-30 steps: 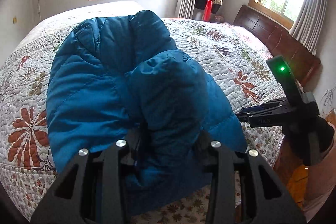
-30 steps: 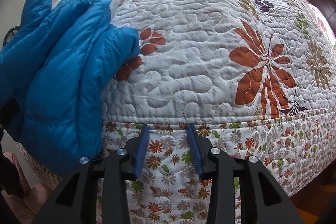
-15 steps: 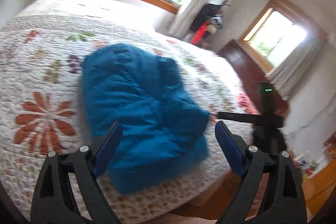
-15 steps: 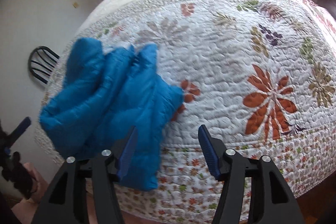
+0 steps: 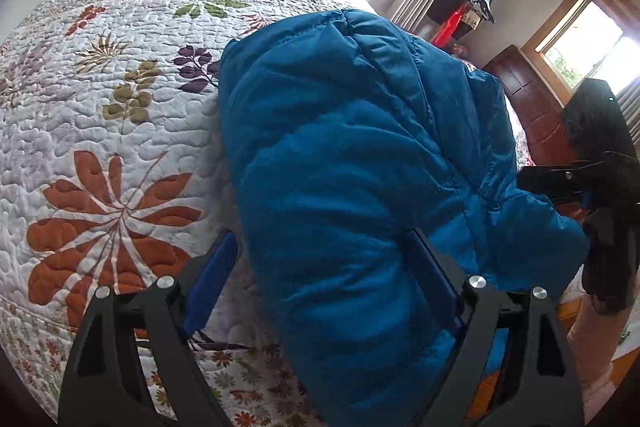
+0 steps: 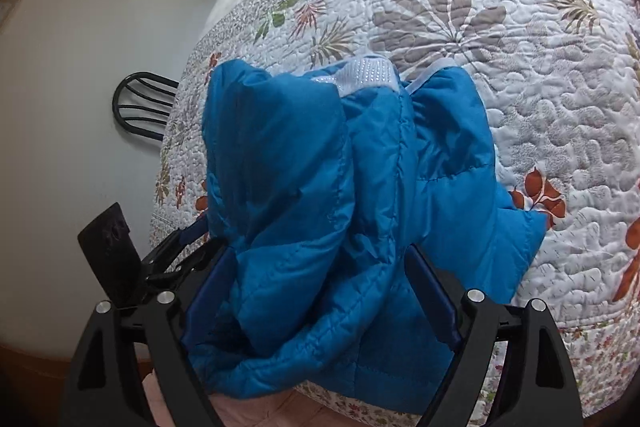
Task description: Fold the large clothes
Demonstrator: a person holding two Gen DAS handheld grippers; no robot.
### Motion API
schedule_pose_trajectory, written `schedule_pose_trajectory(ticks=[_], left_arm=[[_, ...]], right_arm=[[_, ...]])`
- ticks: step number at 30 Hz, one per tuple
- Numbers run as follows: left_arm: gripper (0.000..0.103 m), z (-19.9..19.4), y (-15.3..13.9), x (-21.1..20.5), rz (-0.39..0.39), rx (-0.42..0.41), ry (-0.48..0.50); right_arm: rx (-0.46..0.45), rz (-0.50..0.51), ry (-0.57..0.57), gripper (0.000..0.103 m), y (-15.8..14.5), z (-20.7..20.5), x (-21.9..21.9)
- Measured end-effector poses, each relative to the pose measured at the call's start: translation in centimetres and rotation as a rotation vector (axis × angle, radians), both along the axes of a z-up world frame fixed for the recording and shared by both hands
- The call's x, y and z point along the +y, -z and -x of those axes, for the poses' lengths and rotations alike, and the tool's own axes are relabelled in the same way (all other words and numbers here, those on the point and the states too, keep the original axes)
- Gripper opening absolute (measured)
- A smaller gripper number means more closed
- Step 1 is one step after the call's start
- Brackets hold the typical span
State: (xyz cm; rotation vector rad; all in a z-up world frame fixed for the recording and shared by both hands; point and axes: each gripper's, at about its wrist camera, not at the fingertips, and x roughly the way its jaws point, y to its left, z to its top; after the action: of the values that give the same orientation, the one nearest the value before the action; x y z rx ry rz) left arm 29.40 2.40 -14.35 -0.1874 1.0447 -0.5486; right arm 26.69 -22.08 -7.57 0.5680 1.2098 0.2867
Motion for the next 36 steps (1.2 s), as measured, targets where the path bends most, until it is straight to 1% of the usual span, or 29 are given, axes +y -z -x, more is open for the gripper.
schedule_pose_trajectory(ticks=[1, 2, 3, 4, 5, 6, 9, 12, 13, 16, 18, 21, 22, 24, 26, 27, 29, 30, 34, 36], left_arm=[[0.085, 0.0, -0.1, -0.2, 0.009, 0.004, 0.005], [0.085, 0.0, 0.0, -0.2, 0.011, 0.007, 0.006], [0.085, 0.0, 0.1, -0.2, 0.01, 0.005, 0.007], [0.085, 0.1, 0.0, -0.3, 0.008, 0.004, 0.01], [0.085, 0.2, 0.0, -0.3, 0.011, 0.006, 0.012], [0.085, 0.3, -0.2, -0.3, 0.017, 0.007, 0.012], [0.084, 0.6, -1.1, 0.4, 0.043, -0.01, -0.007], [0.084, 1.8, -2.9, 0.9, 0.077, -0.059, -0.034], [0.084, 2.3, -3.5, 0.7, 0.077, -0.082, -0.04], [0.084, 4.0, -5.0, -0.9, 0.02, -0.15, -0.041], [0.084, 5.1, -5.6, -2.6, -0.018, -0.192, -0.017], [0.084, 5.5, -5.3, -5.4, -0.095, -0.228, 0.021], [0.084, 5.1, -4.9, -6.2, -0.117, -0.228, 0.038], [0.084, 5.0, -3.8, -7.8, -0.147, -0.2, 0.064], [0.085, 4.8, -2.7, -8.6, -0.14, -0.16, 0.093], [0.085, 4.6, -2.1, -8.9, -0.128, -0.133, 0.102], [0.087, 4.1, -1.0, -9.0, -0.099, -0.088, 0.105], [0.088, 3.9, -0.5, -9.0, -0.096, -0.084, 0.1], [0.091, 3.7, 0.6, -8.8, -0.103, -0.097, 0.087], [0.091, 3.4, 0.8, -8.3, -0.08, -0.075, 0.084]], right_arm=[[0.013, -0.01, 0.0, 0.081, 0.5, -0.3, 0.1], [0.021, -0.026, -0.002, 0.064, 1.0, -0.6, 0.3], [0.017, -0.019, 0.001, 0.053, 1.2, -0.7, 0.3], [-0.007, -0.017, 0.002, 0.046, 1.0, -0.6, 0.4], [-0.04, -0.017, -0.005, 0.031, 0.5, -0.3, 0.6], [-0.076, -0.008, -0.018, 0.021, -0.2, 0.0, 0.9], [-0.189, 0.057, -0.056, 0.012, -3.2, 2.4, 2.5], [-0.306, 0.06, -0.066, 0.011, -6.8, 5.8, 3.1], [-0.342, 0.068, -0.069, 0.011, -7.9, 7.0, 3.2], [-0.403, 0.093, -0.041, 0.01, -9.8, 10.1, 2.4], [-0.425, 0.099, -0.009, 0.01, -9.9, 11.6, 1.1], [-0.4, 0.092, 0.074, 0.01, -8.0, 12.9, -1.7], [-0.374, 0.091, 0.105, 0.01, -6.7, 13.0, -2.5], [-0.301, 0.075, 0.157, 0.011, -3.6, 13.2, -4.5], [-0.243, 0.039, 0.194, 0.012, -0.5, 13.1, -6.5], [-0.228, 0.019, 0.204, 0.012, 0.8, 13.2, -7.3], [-0.213, -0.009, 0.21, 0.014, 2.7, 13.2, -8.1], [-0.212, -0.014, 0.208, 0.015, 3.6, 13.3, -8.1], [-0.208, -0.028, 0.188, 0.018, 5.1, 12.4, -8.1], [-0.217, -0.044, 0.161, 0.021, 5.2, 12.3, -8.3]])
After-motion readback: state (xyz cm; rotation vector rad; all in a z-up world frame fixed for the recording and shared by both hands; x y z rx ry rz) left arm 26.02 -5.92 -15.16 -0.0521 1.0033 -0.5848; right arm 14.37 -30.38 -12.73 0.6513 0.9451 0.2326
